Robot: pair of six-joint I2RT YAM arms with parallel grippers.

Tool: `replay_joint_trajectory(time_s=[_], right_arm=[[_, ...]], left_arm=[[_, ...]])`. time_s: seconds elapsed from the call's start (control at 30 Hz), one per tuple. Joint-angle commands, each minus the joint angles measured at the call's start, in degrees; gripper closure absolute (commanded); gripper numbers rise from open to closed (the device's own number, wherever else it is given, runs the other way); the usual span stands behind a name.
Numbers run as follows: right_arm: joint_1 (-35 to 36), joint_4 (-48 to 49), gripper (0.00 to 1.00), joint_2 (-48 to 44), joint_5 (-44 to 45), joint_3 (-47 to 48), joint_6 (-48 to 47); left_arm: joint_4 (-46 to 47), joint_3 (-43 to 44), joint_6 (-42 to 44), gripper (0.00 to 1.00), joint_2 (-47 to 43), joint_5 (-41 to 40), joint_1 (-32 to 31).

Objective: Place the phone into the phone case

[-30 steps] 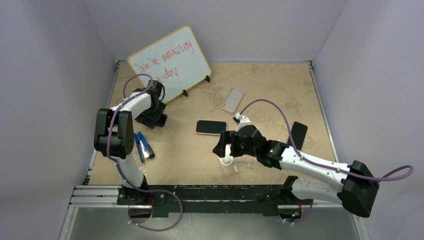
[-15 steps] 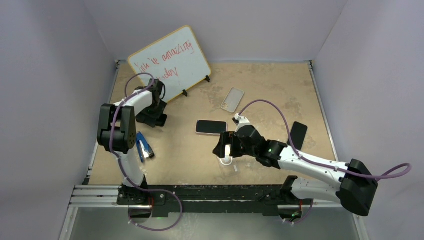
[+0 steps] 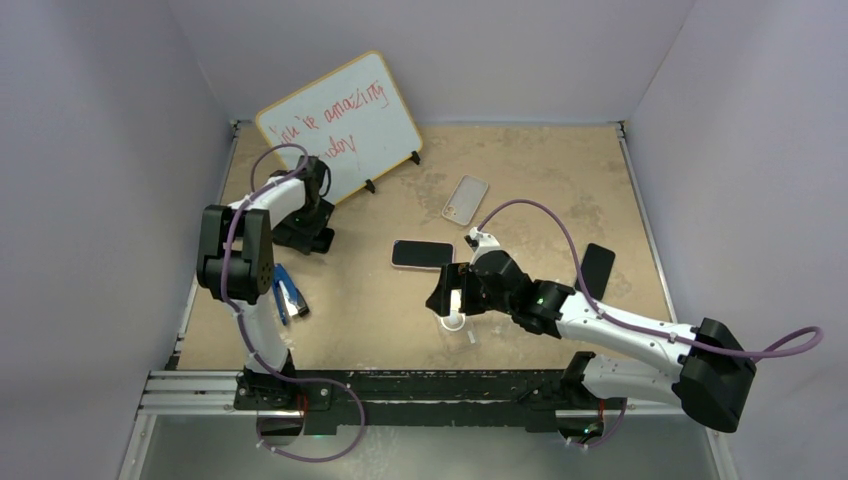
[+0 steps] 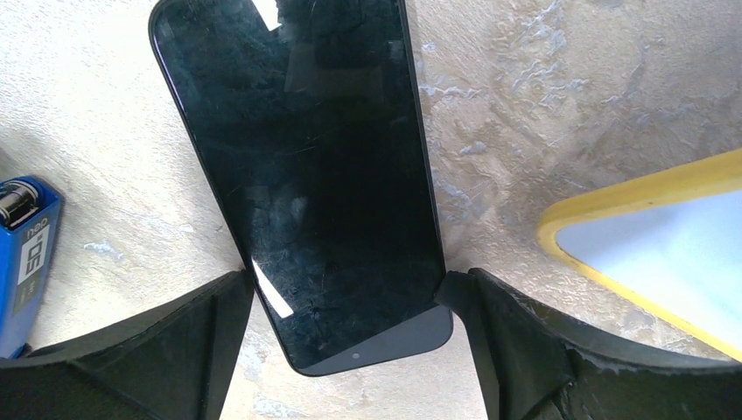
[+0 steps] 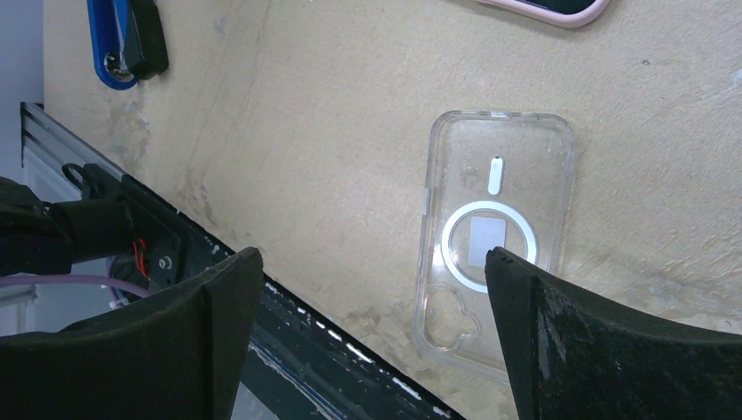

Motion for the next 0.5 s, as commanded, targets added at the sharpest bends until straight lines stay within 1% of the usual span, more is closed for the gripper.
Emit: replay_joint_trajectory(time_s=[0.0, 0.13, 0.33, 0.47], right_arm=[[0.1, 0.3, 0.04, -0.7, 0.9, 0.7, 0.7], [0.1, 0.9, 0.04, -0.9, 1.0, 0.4, 0.7], [0.1, 0.9, 0.04, -0.2, 0.8, 0.7, 0.4], [0.1, 0.6, 0.04, -0.2, 0.9, 0.9, 0.2]], left_arm=[[1.5, 1.0, 1.8, 0.08, -2.0, 1.5, 0.7], [3.1, -0.1, 2.3, 0.07, -2.5, 1.4, 0.7], [2.8, -1.3, 2.4, 0.06, -0.3, 2.0, 1.0], [1.3, -1.8, 1.6, 0.08, 0.3, 2.2, 1.0]])
